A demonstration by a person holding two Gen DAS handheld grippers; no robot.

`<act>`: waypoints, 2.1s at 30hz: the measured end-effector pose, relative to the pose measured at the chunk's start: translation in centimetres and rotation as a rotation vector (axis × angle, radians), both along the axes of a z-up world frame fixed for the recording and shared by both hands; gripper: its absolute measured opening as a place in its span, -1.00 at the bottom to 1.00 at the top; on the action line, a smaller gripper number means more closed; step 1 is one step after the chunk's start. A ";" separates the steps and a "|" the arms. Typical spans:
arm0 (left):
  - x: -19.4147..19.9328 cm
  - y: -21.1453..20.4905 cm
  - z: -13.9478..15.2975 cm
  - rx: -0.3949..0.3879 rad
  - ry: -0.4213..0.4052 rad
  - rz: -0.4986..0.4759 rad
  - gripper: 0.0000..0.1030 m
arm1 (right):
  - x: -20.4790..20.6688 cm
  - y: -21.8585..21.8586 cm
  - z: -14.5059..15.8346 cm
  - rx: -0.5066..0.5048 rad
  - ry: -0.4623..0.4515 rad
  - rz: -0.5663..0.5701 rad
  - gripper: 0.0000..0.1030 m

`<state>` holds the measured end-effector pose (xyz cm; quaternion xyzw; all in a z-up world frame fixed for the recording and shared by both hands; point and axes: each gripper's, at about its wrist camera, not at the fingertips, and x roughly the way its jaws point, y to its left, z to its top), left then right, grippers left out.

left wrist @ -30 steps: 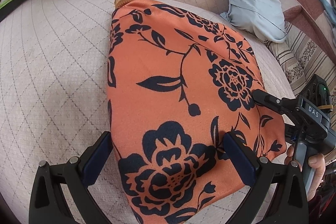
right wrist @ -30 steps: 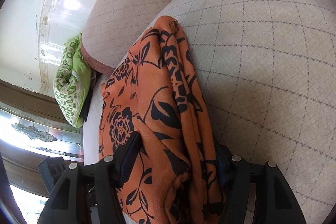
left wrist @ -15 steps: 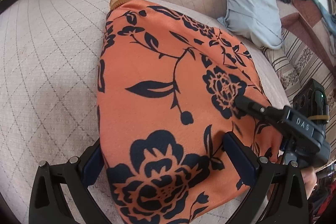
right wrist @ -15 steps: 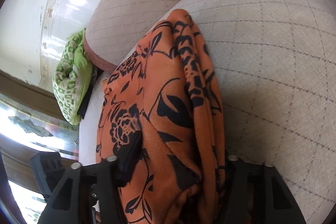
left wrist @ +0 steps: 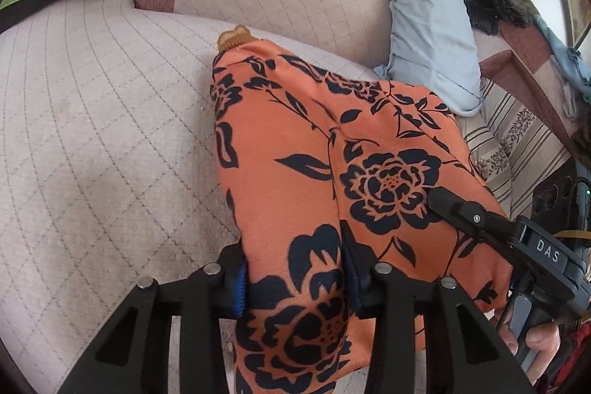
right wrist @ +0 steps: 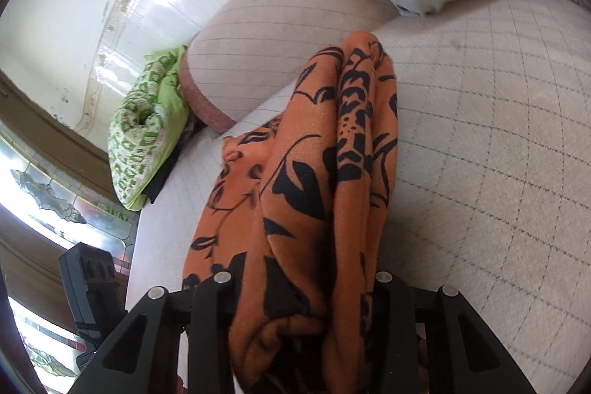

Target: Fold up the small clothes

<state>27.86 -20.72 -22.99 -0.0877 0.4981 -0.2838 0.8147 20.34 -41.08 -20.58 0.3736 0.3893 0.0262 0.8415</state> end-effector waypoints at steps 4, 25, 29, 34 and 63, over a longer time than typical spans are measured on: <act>-0.5 1.6 1.5 -0.011 -0.011 0.015 -0.22 | -0.9 1.7 1.3 -0.014 -0.023 0.020 -0.26; -9.6 13.9 5.0 0.070 -0.106 0.069 -0.22 | -8.7 12.3 2.5 0.030 -0.077 0.134 -0.27; -10.3 16.7 3.7 0.060 -0.051 0.116 -0.22 | -9.7 14.4 0.7 0.046 -0.033 0.151 -0.27; -11.3 17.2 2.2 0.140 -0.045 0.123 -0.18 | -10.8 15.5 -1.2 0.008 0.037 0.134 -0.27; -11.4 20.8 1.9 0.445 -0.159 0.167 0.49 | -15.5 17.8 0.8 -0.133 0.195 0.304 -0.43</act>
